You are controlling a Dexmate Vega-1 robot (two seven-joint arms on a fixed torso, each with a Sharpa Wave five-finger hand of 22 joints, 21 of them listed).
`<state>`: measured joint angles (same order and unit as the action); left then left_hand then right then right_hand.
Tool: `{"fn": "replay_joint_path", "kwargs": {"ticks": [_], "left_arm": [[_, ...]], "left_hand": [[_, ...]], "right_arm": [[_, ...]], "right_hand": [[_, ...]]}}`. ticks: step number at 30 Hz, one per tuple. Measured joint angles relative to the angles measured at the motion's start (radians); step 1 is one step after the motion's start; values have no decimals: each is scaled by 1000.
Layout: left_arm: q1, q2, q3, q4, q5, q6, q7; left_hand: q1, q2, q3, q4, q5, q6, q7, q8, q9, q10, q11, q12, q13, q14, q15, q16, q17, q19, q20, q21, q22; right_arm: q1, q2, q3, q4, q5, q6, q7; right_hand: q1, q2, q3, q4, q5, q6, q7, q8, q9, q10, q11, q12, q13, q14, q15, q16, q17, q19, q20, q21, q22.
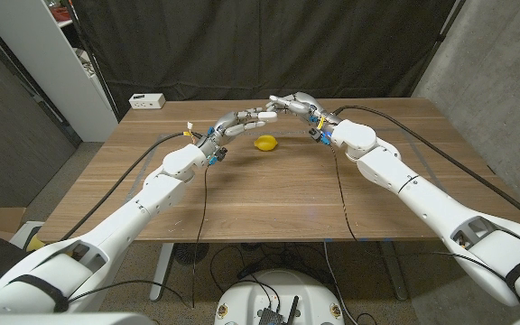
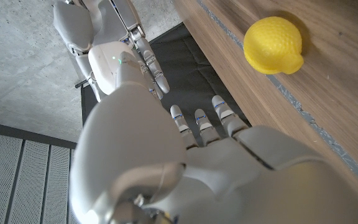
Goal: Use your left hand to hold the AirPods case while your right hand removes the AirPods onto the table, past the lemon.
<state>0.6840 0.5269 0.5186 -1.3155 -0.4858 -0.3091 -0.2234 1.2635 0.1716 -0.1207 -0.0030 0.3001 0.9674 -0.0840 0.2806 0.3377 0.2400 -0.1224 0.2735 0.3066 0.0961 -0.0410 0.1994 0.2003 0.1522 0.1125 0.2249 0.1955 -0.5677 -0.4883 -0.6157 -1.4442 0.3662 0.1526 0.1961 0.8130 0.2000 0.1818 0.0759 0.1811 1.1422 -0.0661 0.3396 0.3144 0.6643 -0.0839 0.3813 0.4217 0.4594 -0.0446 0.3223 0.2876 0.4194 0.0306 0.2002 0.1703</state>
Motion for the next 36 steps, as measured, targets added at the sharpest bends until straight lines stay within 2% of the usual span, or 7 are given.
{"fn": "replay_joint_path", "kwargs": {"ticks": [3, 8, 12, 14, 19, 27, 36], "left_arm": [[-1, 0, 1, 1, 0, 0, 0], [-2, -3, 1, 5, 0, 0, 0], [-2, -5, 1, 8, 0, 0, -1], [-2, -7, 1, 10, -2, 0, 0], [-2, -13, -2, 15, -8, 0, 6], [2, -23, -8, 19, -13, -5, 22], [10, -36, -13, 21, -18, -11, 45]], "left_hand": [[0, 0, 1, -1, 0, 0, 0, 0, 0, 0, 0, 0, 0, 0, 0, 0, 0, 0, 0, 0, 0], [-5, 5, 1, -1, 0, 0, 0, 0, 0, 0, 0, 0, 0, 0, 0, 0, 0, 0, 0, 0, 0], [-5, 5, 1, -1, -4, 0, 1, 0, 0, 0, 0, 0, 0, 0, 0, 0, 0, 0, 0, 0, 0], [-5, 5, 1, -1, -4, 0, 1, 0, 0, 0, 0, 0, 0, 0, 0, 0, 0, 0, 0, 0, 0], [-5, 5, 7, -7, -12, 1, 1, 0, 0, 6, -6, 0, 0, 0, 0, 0, -2, -1, -7, 0, 0], [3, -3, 17, -17, -34, 1, 1, 0, 0, 32, -1, 8, 0, 12, 4, 4, -9, 4, -14, 0, 0], [4, -5, 25, -25, -56, 1, 1, 0, 0, 37, 4, 8, 0, 14, 4, 4, -10, 9, -20, 0, 0]], "right_arm": [[3, 0, 0, 0, 2, -8, 0], [12, 0, 0, 12, 12, -12, 16], [17, -2, -1, 22, 17, -5, 39], [21, -5, -3, 32, 18, 7, 52], [24, -9, -6, 55, 15, 48, 78], [14, -10, -8, 71, -11, 104, 75], [-4, -4, -10, 80, -46, 146, 44]], "right_hand": [[-8, -8, 12, 12, -3, 8, -35, -14, -12, -2, -2, -4, -2, 4, -4, 0, -1, 6, -4, 0, 0], [-68, -52, 6, 25, -7, -103, 23, -86, -44, -71, 23, -43, -5, -26, -1, -10, 3, -14, 16, -1, 0], [-84, -96, -17, -15, -7, -245, -14, -144, -65, -179, 34, -93, 0, -109, 2, -41, 7, -49, 42, -9, 0], [-80, -113, -24, -39, -3, -319, -8, -158, -74, -235, 35, -119, 6, -154, 3, -56, 8, -69, 47, -9, 0], [-39, -161, -26, -104, 14, -453, -22, -162, -87, -327, 22, -156, 15, -221, 5, -82, 2, -98, 57, -9, 0], [63, -184, -2, -184, 44, -514, -121, -157, -87, -363, -2, -164, 21, -235, 4, -94, -13, -103, 51, -9, 0], [130, -177, 20, -218, 67, -507, -151, -137, -84, -354, -11, -156, 26, -235, 5, -94, -16, -105, 42, -9, 0]]}}
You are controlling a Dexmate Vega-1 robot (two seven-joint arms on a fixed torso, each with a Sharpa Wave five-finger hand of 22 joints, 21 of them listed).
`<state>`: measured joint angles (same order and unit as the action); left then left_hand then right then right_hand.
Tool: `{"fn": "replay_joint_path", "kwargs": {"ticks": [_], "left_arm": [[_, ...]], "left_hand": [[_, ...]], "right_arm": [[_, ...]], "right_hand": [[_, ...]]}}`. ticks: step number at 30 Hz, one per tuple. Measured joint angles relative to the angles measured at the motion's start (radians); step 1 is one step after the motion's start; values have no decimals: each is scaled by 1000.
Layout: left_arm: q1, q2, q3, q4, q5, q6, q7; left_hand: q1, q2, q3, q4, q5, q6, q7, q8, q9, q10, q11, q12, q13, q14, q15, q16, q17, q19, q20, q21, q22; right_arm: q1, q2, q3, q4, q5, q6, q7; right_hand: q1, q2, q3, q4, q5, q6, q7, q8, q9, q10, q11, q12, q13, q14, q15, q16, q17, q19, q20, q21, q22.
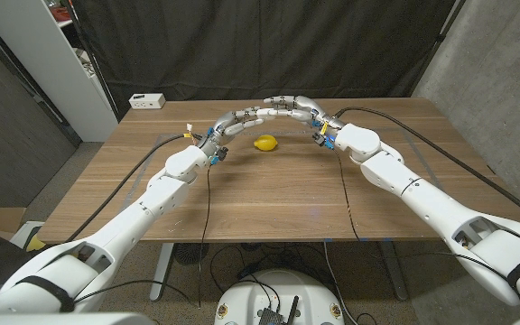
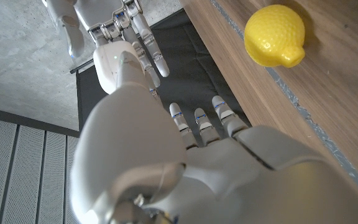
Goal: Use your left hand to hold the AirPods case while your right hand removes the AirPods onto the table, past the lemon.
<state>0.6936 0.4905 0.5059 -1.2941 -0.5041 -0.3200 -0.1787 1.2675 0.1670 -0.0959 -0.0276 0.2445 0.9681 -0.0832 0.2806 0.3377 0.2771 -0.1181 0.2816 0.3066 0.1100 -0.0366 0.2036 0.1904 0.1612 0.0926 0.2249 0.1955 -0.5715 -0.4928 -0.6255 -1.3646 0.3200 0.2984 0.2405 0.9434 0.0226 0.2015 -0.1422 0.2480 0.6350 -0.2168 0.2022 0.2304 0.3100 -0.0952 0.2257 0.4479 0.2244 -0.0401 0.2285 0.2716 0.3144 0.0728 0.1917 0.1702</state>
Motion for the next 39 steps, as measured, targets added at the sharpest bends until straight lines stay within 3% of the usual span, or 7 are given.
{"fn": "replay_joint_path", "kwargs": {"ticks": [9, 16, 21, 28, 34, 36, 39], "left_arm": [[3, -11, -4, 11, -16, -4, 2], [3, -16, -7, 23, -28, -8, -10], [2, -18, -8, 30, -36, -9, -18], [2, -20, -11, 39, -47, -11, -28], [2, -20, -12, 44, -51, -11, -33], [0, -20, -12, 47, -51, -11, -35], [-2, -20, -12, 51, -51, -11, -37]], "left_hand": [[5, -5, 17, 0, -20, 0, 0, 0, 0, 2, -2, 0, 0, 5, -5, 0, 0, 0, 0, 0, 0], [5, -5, 18, 1, -28, 0, 0, 0, 0, 5, -5, 0, 0, 5, -5, 0, 0, 0, 0, 0, 0], [-3, -10, 21, -1, -38, 0, 0, 0, 0, 11, 0, 0, 0, 5, -4, 0, 0, 0, 0, 0, 0], [-12, -10, 37, 1, -45, 0, 0, 0, 0, 11, 0, 0, 0, 5, -4, 0, 0, 0, 0, 0, 0], [-14, -8, 38, 2, -45, 0, 0, 0, 0, 11, 0, 0, 0, 4, -4, 0, 0, 0, 0, 0, 0], [-21, -8, 45, 1, -48, 0, 0, 0, 0, 11, 0, 0, 0, 4, -4, 0, 0, 0, 0, 0, 0], [-21, -8, 45, 1, -49, 0, 0, 0, 0, 11, 0, 0, 0, 4, -4, 0, 0, 0, 0, 0, 0]], "right_arm": [[-3, 18, -5, 20, -22, 21, -25], [-3, 33, -7, 33, -33, 29, -45], [-5, 41, -7, 38, -36, 31, -60], [-5, 50, -7, 43, -39, 28, -73], [2, 56, -8, 49, -37, 20, -74], [6, 58, -8, 52, -28, 12, -68], [13, 60, -8, 59, -18, 5, -57]], "right_hand": [[43, 21, 12, -12, 12, 44, -3, 17, 0, 18, -29, 15, 5, 14, -1, 5, 0, 13, -13, 0, 0], [81, 54, 12, -12, 15, 149, -3, 51, 0, 75, -41, 41, 9, 48, -1, 27, 10, 32, -32, 0, 0], [100, 74, 17, -8, 11, 200, 8, 58, 1, 108, -57, 53, 9, 66, 1, 42, 14, 43, -43, 5, 0], [112, 86, 15, -6, -2, 233, 29, 67, 5, 136, -55, 60, 14, 76, 1, 50, 19, 54, -53, 5, 0], [104, 104, -9, 18, -26, 275, 73, 89, 3, 175, -39, 74, 11, 91, -3, 71, 35, 59, -59, 5, 0], [86, 122, -18, 41, -35, 274, 74, 92, -50, 183, -31, 74, 11, 91, -3, 79, 42, 59, -59, 5, 0], [32, 139, -40, 69, -43, 273, 75, 92, -63, 190, -25, 74, 11, 97, -4, 86, 51, 59, -59, 5, 0]]}}
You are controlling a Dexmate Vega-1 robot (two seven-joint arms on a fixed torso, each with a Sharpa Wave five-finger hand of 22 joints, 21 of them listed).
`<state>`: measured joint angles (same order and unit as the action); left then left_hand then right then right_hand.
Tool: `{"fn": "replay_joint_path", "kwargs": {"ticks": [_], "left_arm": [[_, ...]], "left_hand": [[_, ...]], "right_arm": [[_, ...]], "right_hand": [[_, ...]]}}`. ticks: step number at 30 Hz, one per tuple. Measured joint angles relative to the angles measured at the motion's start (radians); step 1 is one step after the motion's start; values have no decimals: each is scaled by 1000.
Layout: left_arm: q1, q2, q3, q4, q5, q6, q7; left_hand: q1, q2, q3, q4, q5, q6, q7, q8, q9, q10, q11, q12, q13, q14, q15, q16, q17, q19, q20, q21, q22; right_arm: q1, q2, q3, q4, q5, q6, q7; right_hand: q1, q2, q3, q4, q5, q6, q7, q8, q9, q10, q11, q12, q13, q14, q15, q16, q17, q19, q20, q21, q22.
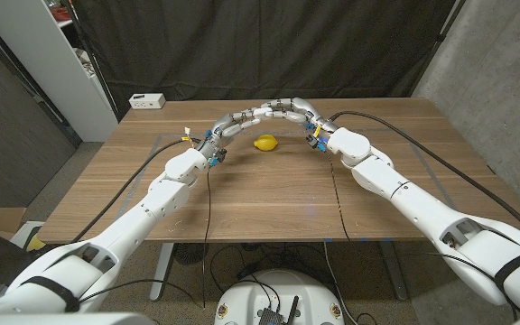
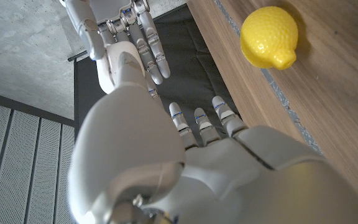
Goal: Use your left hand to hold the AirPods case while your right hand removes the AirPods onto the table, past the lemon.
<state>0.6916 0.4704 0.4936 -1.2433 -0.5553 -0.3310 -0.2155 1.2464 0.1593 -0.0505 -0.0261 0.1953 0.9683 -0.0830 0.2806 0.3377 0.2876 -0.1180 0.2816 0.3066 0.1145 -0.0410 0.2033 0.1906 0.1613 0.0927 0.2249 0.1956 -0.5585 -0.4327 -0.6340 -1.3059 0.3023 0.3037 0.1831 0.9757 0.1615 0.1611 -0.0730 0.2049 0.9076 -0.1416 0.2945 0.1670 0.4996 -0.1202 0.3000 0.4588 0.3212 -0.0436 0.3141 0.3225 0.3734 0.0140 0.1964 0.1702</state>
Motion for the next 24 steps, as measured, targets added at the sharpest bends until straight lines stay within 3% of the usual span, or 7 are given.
{"fn": "replay_joint_path", "kwargs": {"ticks": [2, 4, 6, 17, 19, 22, 24], "left_arm": [[-1, 0, 0, 3, 0, 0, -4], [-5, -1, 0, 8, 0, 0, -7], [-7, -2, 0, 13, 0, -1, -12], [-16, -6, 4, 29, 0, -7, -22], [-17, -6, 5, 31, 0, -9, -24], [-17, -6, 5, 32, 1, -11, -26], [-17, -6, 5, 32, 1, -11, -26]], "left_hand": [[0, 0, 0, 0, 0, 0, 0, 0, 0, 0, 0, 0, 0, 0, 0, 0, 0, 0, 0, 0, 0], [0, 0, 0, 0, -2, 0, 0, 0, 0, -4, 4, 0, 0, 0, 0, 0, 0, 0, 0, 0, 0], [0, 0, 0, 0, -4, 0, 0, 0, 0, -4, 4, 0, 0, 0, 0, 0, 0, 0, 0, 0, 0], [0, 0, 7, -7, -8, 0, 0, 0, 0, -4, 4, 0, 0, 0, 0, 0, 0, 0, 0, 0, 0], [0, 0, 10, -10, -8, 0, 0, 0, 0, -5, 2, 0, 0, 0, 0, 0, 0, 0, 0, 0, 0], [0, 0, 11, -11, -8, 0, 0, 0, 0, -7, 0, 0, 0, 0, 0, 0, 0, 0, 0, 0, 0], [0, 0, 11, -11, -8, 0, 0, 0, 0, -7, 0, 0, 0, 0, 0, 0, -4, 0, 0, 0, 0]], "right_arm": [[5, 1, 0, 4, 7, -5, 9], [9, 2, 0, 8, 21, -13, 26], [15, 2, 0, 13, 29, -19, 35], [45, -2, -7, 26, 59, -54, 95], [51, -5, -10, 27, 64, -64, 108], [57, -8, -13, 27, 66, -72, 119], [61, -11, -14, 27, 68, -78, 127]], "right_hand": [[-40, 12, -17, 17, -6, 0, 0, 0, 0, 0, 0, 7, 0, 2, 2, 1, 5, 0, 0, 0, 0], [-76, 30, -30, 31, -10, 38, 37, 0, 0, 0, 0, 7, 0, 3, 2, 1, 5, 0, 0, 0, 0], [-102, 37, -17, 61, -16, 45, 45, 12, 0, 6, 6, 7, 0, 2, 2, 1, 9, 0, 0, 0, 0], [-148, 27, -32, 77, -20, 64, 64, 16, 0, 27, 27, 11, 0, 13, 2, -4, 7, -9, 9, 0, 0], [-152, 23, -9, 106, -20, 70, 69, 16, 0, 33, 33, 15, -3, 13, 2, -4, 7, -9, 9, 0, 0], [-164, 16, -8, 107, -24, 75, 75, 11, 0, 41, 31, 15, -5, 22, 3, -4, 3, -5, 13, 0, 0], [-166, 15, 10, 133, -26, 75, 75, 3, 0, 38, 27, 15, -5, 23, 4, -4, 2, -5, 13, 0, 0]]}}
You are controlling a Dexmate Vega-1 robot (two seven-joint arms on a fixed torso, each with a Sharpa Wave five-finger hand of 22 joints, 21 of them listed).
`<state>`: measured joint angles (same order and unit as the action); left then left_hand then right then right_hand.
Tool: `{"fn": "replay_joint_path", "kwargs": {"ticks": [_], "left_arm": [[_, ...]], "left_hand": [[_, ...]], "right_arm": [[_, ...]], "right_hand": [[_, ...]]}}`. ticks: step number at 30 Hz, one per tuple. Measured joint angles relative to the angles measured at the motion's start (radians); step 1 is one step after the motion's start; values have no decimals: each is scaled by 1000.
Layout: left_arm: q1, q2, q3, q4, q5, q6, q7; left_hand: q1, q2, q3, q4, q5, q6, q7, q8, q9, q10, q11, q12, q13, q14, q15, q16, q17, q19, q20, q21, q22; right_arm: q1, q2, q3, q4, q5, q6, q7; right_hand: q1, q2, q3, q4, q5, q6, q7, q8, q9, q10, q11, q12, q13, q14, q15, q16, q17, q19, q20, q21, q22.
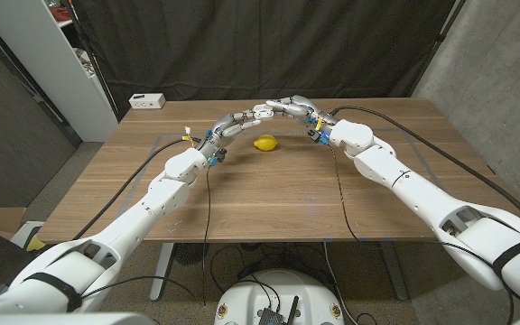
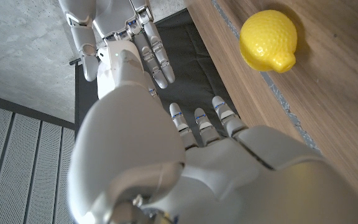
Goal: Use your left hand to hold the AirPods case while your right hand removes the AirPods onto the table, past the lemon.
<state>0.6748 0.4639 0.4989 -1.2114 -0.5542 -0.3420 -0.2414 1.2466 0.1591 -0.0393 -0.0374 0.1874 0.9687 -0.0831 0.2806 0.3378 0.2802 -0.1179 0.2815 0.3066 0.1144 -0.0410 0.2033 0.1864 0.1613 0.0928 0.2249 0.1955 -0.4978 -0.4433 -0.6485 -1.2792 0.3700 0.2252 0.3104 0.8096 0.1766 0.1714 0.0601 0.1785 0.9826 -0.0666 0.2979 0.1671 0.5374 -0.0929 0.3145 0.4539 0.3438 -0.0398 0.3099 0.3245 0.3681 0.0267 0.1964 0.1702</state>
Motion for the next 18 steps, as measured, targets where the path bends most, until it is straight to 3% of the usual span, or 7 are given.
{"fn": "replay_joint_path", "kwargs": {"ticks": [5, 7, 14, 18], "left_arm": [[0, 0, 0, 0, 1, -2, 0], [2, 0, 0, -3, 2, -2, 0], [9, 2, 1, -14, 4, -2, 5], [11, 2, 1, -19, 5, -3, 7]], "left_hand": [[0, 0, 0, 0, -3, 0, 0, 0, 0, 0, 0, 0, 0, 0, 0, 0, -1, 0, 0, 0, 0], [0, 0, 0, 0, -4, 0, 0, 0, 0, 0, 0, 0, 0, 0, 0, 0, -1, 0, 0, 0, 0], [0, 0, 4, -4, -6, 5, 5, 0, 0, 0, 0, 0, 0, 0, 0, 0, 0, 0, 0, 0, 0], [-4, -2, 4, -4, -8, 5, 5, 0, 0, 0, 0, 0, 0, 0, 0, 0, 0, 0, 0, 0, 0]], "right_arm": [[6, -5, -3, -2, 2, -8, 10], [8, -7, -4, -4, 2, -14, 17], [11, -15, -7, -15, 3, -28, 26], [11, -22, -7, -26, 2, -41, 26]], "right_hand": [[-7, 0, 0, 0, -1, -4, 4, -4, 0, 0, 0, 0, 0, 9, -1, 0, 3, 0, 0, 0, 0], [-13, 0, 12, 12, -1, 1, 9, -8, 0, 0, 0, 0, 0, 9, -1, 0, 3, 0, 0, 0, 0], [-23, 0, 13, 22, -1, 4, 17, -8, 1, 0, 0, 0, 0, 9, -1, 0, 3, 0, 0, 0, 0], [-30, -4, 15, 23, -1, 1, 27, -23, 78, 1, 1, -4, -4, 12, -5, 0, 6, 6, 5, 0, 0]]}}
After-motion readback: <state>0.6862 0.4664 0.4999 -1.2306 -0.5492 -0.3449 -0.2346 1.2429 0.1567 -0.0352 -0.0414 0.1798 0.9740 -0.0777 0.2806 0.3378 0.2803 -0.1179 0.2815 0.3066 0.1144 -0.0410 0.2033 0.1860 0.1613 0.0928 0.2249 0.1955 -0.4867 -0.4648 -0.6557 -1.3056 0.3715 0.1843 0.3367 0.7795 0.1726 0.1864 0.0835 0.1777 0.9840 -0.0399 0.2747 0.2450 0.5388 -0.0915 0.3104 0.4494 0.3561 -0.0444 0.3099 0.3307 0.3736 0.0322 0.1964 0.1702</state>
